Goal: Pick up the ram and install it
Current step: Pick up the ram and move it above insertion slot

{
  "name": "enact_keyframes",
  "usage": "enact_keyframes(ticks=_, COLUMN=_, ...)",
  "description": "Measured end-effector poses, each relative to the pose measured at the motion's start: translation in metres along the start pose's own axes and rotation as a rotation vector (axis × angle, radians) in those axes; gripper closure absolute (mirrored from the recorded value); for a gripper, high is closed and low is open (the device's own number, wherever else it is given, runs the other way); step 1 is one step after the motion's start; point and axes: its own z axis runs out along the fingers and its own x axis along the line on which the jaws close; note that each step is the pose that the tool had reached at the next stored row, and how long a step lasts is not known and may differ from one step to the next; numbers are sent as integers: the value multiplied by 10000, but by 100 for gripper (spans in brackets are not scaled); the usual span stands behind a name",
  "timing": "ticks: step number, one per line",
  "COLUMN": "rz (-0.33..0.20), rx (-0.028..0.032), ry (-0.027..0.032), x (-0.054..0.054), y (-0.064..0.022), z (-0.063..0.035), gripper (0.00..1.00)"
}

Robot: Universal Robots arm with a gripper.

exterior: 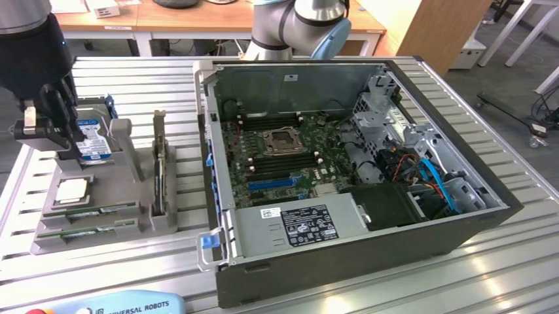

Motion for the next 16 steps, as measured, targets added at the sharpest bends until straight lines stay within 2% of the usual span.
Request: enact_keyframes(ticks=16, rz=-1, rx=-1, ry=1, x=7, y=-13, z=286, gripper=63)
